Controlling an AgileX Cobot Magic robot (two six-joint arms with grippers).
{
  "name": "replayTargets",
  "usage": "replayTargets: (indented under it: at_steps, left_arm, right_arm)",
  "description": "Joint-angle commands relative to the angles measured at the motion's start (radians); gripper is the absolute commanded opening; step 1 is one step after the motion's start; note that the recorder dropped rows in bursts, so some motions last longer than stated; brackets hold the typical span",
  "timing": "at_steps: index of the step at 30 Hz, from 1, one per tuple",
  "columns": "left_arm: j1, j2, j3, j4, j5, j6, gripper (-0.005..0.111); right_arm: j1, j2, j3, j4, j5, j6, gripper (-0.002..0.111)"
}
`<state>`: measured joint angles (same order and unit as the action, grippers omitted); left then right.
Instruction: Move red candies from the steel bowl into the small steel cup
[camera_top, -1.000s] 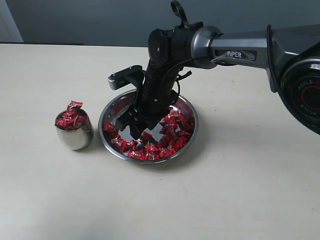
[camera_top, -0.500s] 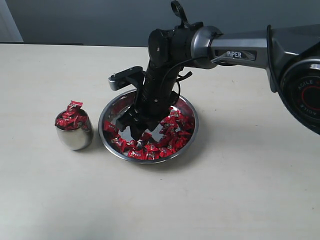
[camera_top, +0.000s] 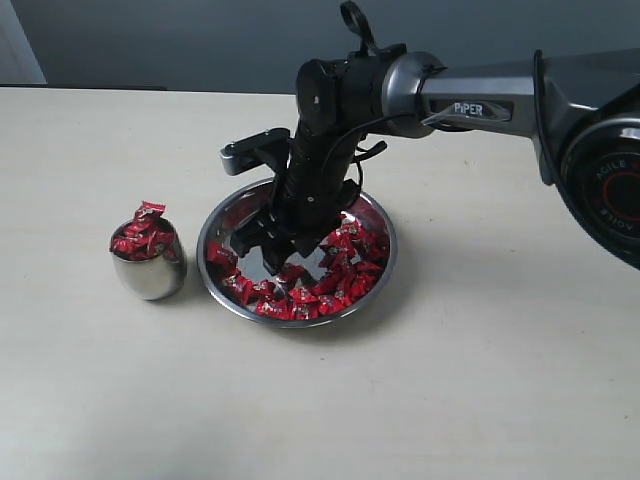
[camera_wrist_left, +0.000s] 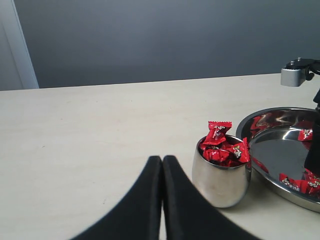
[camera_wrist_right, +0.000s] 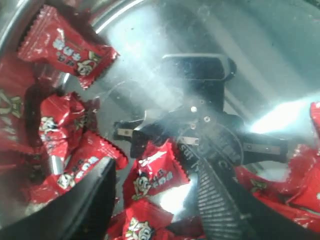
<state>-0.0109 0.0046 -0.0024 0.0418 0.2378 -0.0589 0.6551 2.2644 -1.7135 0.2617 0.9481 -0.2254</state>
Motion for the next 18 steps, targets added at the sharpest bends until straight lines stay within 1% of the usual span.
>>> replayTargets:
  at_steps: [1, 12, 18]
  left_arm:
    - [-0.002, -0.005, 0.002, 0.001, 0.000, -0.002, 0.000]
    - [-0.002, -0.005, 0.002, 0.001, 0.000, -0.002, 0.000]
    - [-0.002, -0.005, 0.002, 0.001, 0.000, -0.002, 0.000]
  right_arm:
    - [0.004, -0.004, -0.004, -0.035, -0.011, 0.029, 0.049]
    - [0.004, -0.004, -0.004, -0.018, 0.003, 0.047, 0.049]
    - [0.004, -0.004, -0.004, 0.040, 0.033, -0.035, 0.049]
